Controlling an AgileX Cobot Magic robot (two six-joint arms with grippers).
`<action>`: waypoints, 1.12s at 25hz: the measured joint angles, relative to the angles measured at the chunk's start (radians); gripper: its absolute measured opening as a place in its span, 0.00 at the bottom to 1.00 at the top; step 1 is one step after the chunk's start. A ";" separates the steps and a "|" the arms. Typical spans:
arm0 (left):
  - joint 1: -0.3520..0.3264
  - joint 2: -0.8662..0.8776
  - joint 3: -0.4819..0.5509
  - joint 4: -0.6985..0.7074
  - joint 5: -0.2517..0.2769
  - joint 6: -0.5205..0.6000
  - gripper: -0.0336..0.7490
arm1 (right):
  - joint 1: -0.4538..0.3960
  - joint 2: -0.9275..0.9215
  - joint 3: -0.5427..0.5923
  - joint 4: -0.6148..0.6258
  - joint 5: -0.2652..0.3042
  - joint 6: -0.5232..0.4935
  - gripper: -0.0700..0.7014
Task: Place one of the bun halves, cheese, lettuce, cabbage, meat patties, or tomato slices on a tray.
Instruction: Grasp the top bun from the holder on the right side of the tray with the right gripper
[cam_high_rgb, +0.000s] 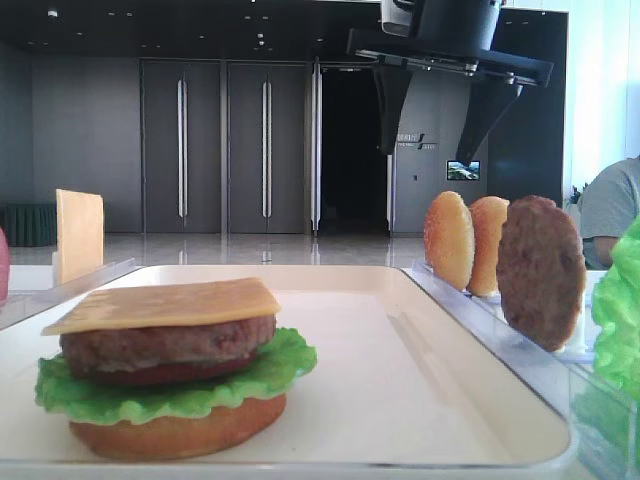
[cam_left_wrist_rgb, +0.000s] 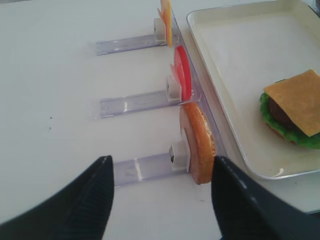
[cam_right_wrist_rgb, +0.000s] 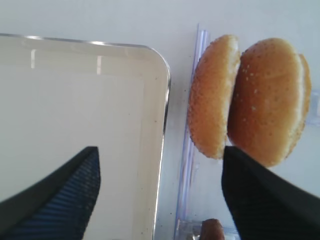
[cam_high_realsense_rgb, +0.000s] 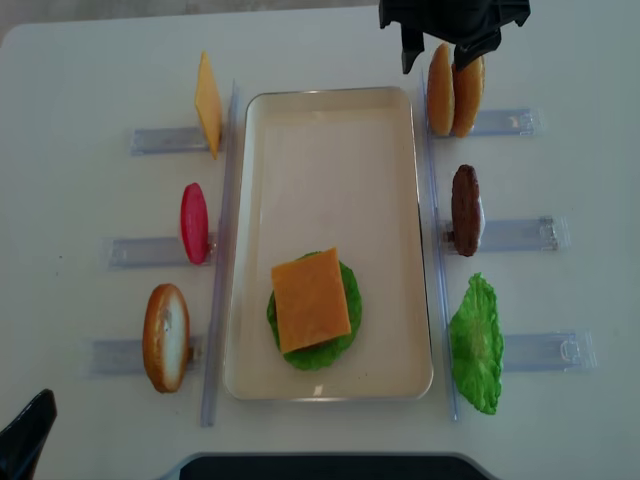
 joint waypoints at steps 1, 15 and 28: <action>0.000 0.000 0.000 0.000 0.000 0.000 0.65 | 0.000 0.010 -0.014 -0.002 0.011 0.000 0.76; 0.000 0.000 0.000 0.000 0.000 0.000 0.65 | -0.001 0.068 -0.063 -0.066 0.050 -0.015 0.76; 0.000 0.000 0.000 0.000 0.000 0.000 0.65 | -0.026 0.068 -0.063 -0.058 0.026 -0.034 0.73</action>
